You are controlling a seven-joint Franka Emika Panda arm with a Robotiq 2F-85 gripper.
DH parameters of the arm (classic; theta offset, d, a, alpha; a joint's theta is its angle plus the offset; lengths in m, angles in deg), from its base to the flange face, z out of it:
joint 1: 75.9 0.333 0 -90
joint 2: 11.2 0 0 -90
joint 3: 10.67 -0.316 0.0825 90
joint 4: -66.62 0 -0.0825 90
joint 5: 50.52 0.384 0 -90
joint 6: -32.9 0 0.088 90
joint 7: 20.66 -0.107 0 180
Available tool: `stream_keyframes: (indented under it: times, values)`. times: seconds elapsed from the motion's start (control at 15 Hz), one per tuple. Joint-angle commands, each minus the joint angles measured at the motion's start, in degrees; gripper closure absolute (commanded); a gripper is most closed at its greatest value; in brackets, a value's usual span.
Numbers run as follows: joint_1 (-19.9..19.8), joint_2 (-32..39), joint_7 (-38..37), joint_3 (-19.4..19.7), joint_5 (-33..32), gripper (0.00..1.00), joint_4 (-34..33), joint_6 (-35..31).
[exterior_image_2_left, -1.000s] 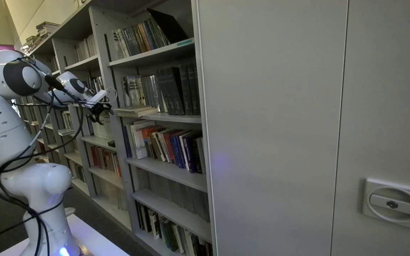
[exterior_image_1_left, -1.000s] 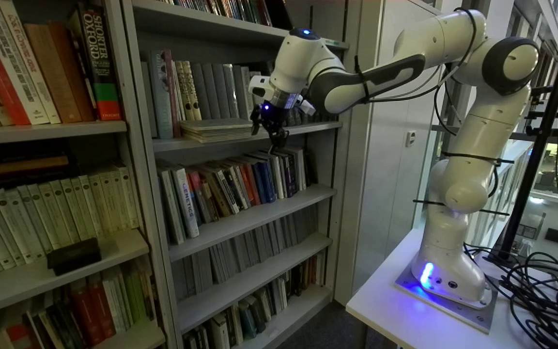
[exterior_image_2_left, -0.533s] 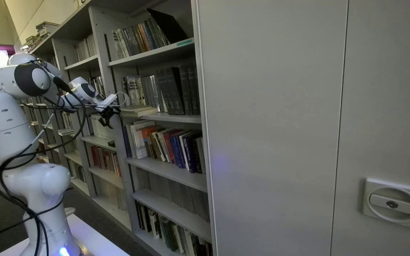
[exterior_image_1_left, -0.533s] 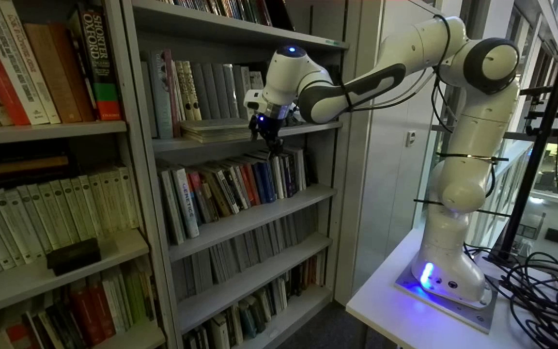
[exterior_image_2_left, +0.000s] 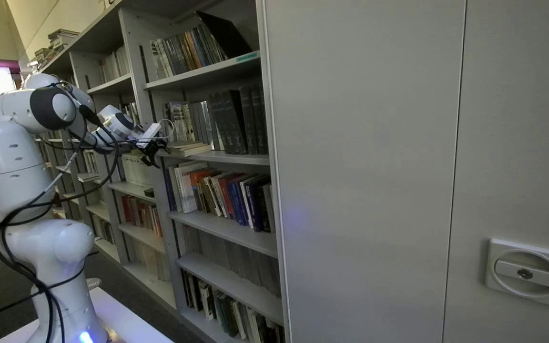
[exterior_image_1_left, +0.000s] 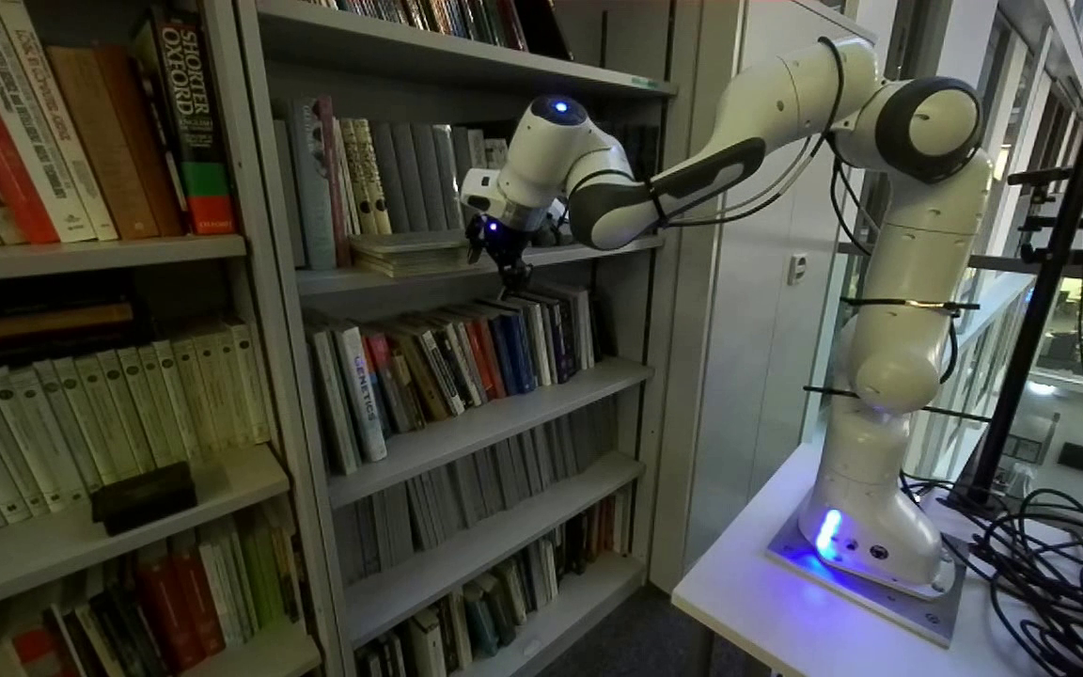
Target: Take the book that lies on top of the standing books and put it on the pile, and pull out another book and put it on the pile
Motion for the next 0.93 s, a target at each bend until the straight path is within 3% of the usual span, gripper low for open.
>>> stream_keyframes:
  times: [0.0, 0.6, 0.87]
  values:
    - [-0.49, 1.43, 0.91, 0.17, -0.6, 0.0, -1.81, -1.34]
    - [-0.02, 3.34, 14.75, 0.23, 11.0, 0.0, -3.52, 0.66]
    - [-0.19, 3.22, 17.42, 0.11, 12.79, 0.0, -4.16, 1.51]
